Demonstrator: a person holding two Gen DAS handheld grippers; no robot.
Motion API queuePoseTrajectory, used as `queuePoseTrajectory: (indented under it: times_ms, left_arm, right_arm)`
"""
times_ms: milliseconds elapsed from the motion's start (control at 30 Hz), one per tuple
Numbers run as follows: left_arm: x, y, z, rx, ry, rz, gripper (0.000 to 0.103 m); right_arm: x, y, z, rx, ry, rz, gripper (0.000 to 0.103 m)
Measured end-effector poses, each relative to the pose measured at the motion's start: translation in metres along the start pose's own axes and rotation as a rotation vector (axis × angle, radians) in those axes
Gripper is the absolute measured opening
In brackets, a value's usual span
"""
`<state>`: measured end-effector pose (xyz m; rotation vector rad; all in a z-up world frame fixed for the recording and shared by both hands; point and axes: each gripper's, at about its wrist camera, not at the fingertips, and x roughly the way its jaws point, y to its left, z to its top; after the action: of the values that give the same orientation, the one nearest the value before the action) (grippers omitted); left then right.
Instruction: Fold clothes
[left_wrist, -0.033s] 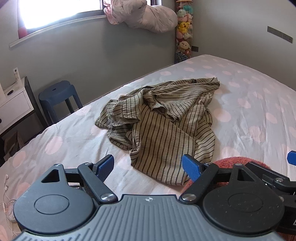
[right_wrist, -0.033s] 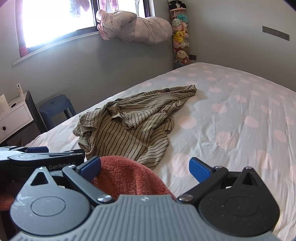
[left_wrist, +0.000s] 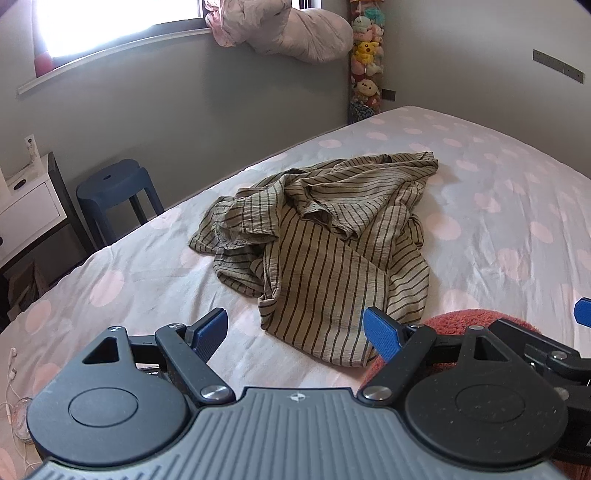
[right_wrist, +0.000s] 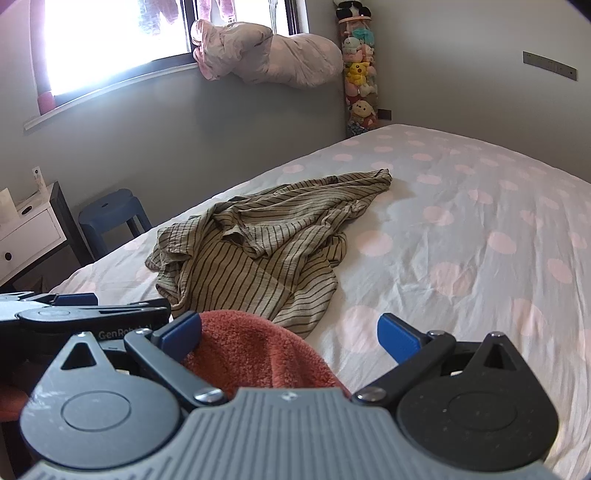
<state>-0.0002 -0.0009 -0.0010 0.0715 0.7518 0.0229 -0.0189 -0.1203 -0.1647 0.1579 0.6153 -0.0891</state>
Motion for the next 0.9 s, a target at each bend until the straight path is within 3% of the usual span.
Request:
queuePoseTrajectory:
  times_ms: [133,367,900]
  left_arm:
    - [0.001,-0.002,-0.002,0.01,0.015,0.016,0.081]
    - [0.003,0.001,-0.005,0.007,0.006,-0.025,0.08]
    - [0.005,-0.002,-0.008,0.017,-0.013,-0.041,0.08]
  right_arm:
    - [0.002,-0.004,-0.003,0.034,0.0,0.012,0.102]
    - [0.006,-0.011,-0.009,0.095,-0.001,0.034,0.102]
    - [0.004,-0.007,-0.016,0.103,-0.039,0.037,0.102]
